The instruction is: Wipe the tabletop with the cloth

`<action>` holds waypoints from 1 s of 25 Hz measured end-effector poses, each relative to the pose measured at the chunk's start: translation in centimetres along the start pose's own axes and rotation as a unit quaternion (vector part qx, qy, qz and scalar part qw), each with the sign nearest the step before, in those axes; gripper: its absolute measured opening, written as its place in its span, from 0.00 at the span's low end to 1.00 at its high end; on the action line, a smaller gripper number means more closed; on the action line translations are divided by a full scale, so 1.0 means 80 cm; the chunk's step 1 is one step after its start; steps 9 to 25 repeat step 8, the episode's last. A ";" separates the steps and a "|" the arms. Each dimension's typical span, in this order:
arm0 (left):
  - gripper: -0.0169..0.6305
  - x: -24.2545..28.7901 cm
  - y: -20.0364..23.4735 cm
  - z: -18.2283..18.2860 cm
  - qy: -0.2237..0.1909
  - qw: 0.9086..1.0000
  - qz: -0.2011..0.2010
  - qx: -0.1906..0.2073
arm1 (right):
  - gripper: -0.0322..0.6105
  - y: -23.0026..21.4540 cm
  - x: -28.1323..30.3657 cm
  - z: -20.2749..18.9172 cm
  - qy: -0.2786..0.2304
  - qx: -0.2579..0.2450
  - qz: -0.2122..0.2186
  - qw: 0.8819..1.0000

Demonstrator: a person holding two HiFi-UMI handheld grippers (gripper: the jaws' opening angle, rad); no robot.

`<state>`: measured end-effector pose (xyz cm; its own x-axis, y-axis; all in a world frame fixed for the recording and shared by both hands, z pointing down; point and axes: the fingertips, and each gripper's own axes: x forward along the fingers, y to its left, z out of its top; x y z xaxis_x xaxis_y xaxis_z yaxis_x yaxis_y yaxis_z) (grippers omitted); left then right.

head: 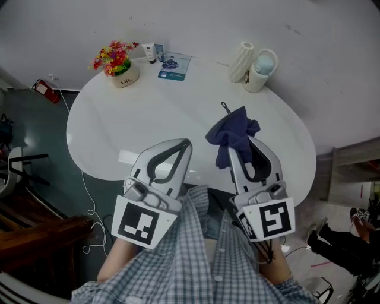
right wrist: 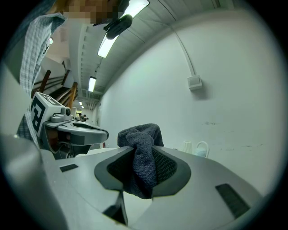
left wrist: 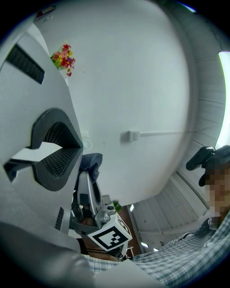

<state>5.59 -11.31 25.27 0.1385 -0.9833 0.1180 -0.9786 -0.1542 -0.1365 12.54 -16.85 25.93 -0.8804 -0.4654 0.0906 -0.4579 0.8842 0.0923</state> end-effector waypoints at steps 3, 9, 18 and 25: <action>0.03 -0.002 0.000 -0.001 0.000 1.000 0.000 0.000 | 0.21 0.002 0.000 0.001 0.001 -0.001 0.000 1.000; 0.03 -0.002 0.003 0.000 -0.001 1.000 0.000 -0.002 | 0.21 0.004 0.001 0.000 0.002 0.000 0.001 1.000; 0.03 -0.002 0.003 0.000 -0.001 1.000 0.000 -0.002 | 0.21 0.004 0.001 0.000 0.002 0.000 0.001 1.000; 0.03 -0.002 0.003 0.000 -0.001 1.000 0.000 -0.002 | 0.21 0.004 0.001 0.000 0.002 0.000 0.001 1.000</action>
